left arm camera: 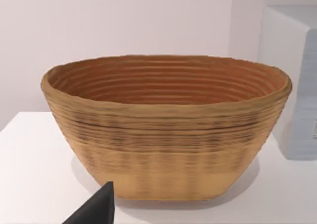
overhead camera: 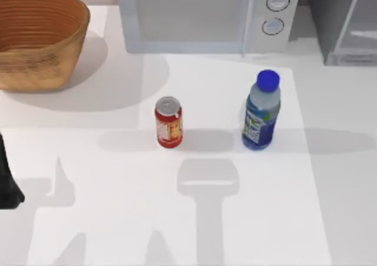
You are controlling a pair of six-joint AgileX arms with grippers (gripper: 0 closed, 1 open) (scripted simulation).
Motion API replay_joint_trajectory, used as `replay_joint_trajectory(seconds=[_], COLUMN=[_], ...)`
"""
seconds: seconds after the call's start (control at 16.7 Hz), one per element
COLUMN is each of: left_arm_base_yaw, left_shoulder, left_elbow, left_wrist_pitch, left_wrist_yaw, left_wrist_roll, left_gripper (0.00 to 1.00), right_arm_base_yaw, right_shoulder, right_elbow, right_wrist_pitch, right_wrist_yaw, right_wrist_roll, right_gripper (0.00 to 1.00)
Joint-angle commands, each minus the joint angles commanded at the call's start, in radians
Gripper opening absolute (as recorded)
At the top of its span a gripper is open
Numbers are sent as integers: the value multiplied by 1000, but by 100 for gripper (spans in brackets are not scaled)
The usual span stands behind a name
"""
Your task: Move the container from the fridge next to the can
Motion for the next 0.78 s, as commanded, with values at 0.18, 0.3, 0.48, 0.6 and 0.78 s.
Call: replay_joint_trajectory(seconds=[0.18,0.3,0.48,0.6,0.78], left_arm_base_yaw=[0,0,0,0,0], left_shoulder=[0,0,0,0,0], left_elbow=[0,0,0,0,0], left_wrist_pitch=[0,0,0,0,0], left_wrist_yaw=[0,0,0,0,0], left_wrist_roll=[0,0,0,0,0], left_gripper=[100,100,100,100,100], right_arm_base_yaw=[-6,-3,14,53,147], right_shoulder=[7,4,10,15,19], right_elbow=[2,-2,-3,-4,-1], right_wrist_pitch=[2,1,21,74,206], right_wrist_yaw=[-4,-2,1,6,23], right_wrist_roll=[-6,-5,23,84,239], right_gripper=[100,100,100,100,100])
